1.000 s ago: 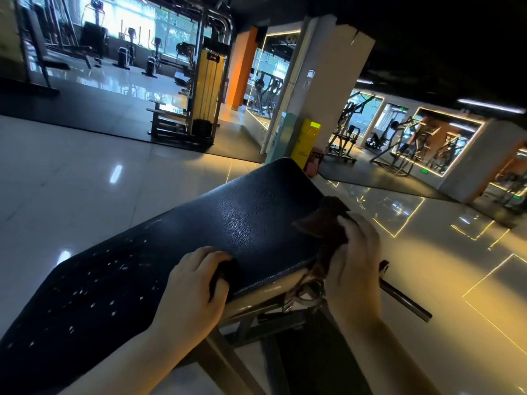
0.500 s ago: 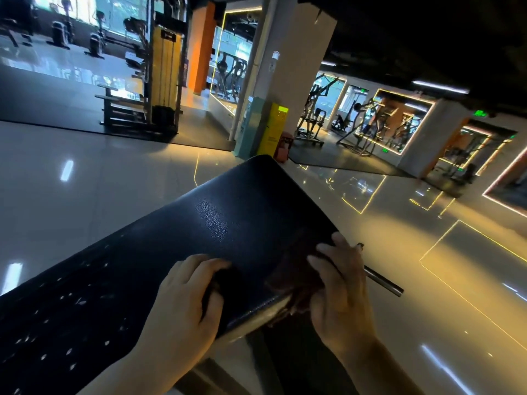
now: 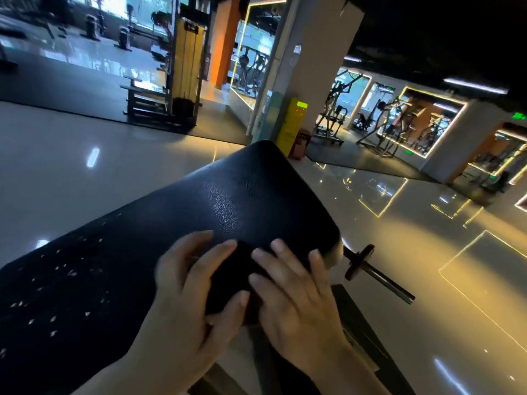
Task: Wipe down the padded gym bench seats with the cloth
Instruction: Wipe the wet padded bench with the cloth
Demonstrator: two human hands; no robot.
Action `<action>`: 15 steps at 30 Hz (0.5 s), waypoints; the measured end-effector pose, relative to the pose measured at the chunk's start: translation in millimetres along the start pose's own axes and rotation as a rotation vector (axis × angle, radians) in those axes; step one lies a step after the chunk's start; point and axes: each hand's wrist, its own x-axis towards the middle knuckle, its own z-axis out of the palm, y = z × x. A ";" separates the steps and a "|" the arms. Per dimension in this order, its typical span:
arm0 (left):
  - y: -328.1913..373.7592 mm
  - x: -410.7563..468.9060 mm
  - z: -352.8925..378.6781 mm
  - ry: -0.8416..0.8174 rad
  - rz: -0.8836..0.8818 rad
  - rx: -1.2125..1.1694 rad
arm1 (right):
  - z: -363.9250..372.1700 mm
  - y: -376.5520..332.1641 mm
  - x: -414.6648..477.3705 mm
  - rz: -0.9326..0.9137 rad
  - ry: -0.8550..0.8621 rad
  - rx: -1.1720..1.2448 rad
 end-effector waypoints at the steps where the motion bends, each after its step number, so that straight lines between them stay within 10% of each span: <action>1: -0.3 -6.1 6.3 0.007 -0.002 0.033 | -3.1 4.9 -2.5 0.040 -0.001 0.066; 9: 57.6 -19.1 54.4 -0.063 -0.072 0.223 | -47.2 44.4 7.5 0.049 -0.244 0.510; 15: 80.6 11.3 106.6 0.175 -0.157 0.354 | -52.7 55.5 13.7 0.113 -0.042 0.915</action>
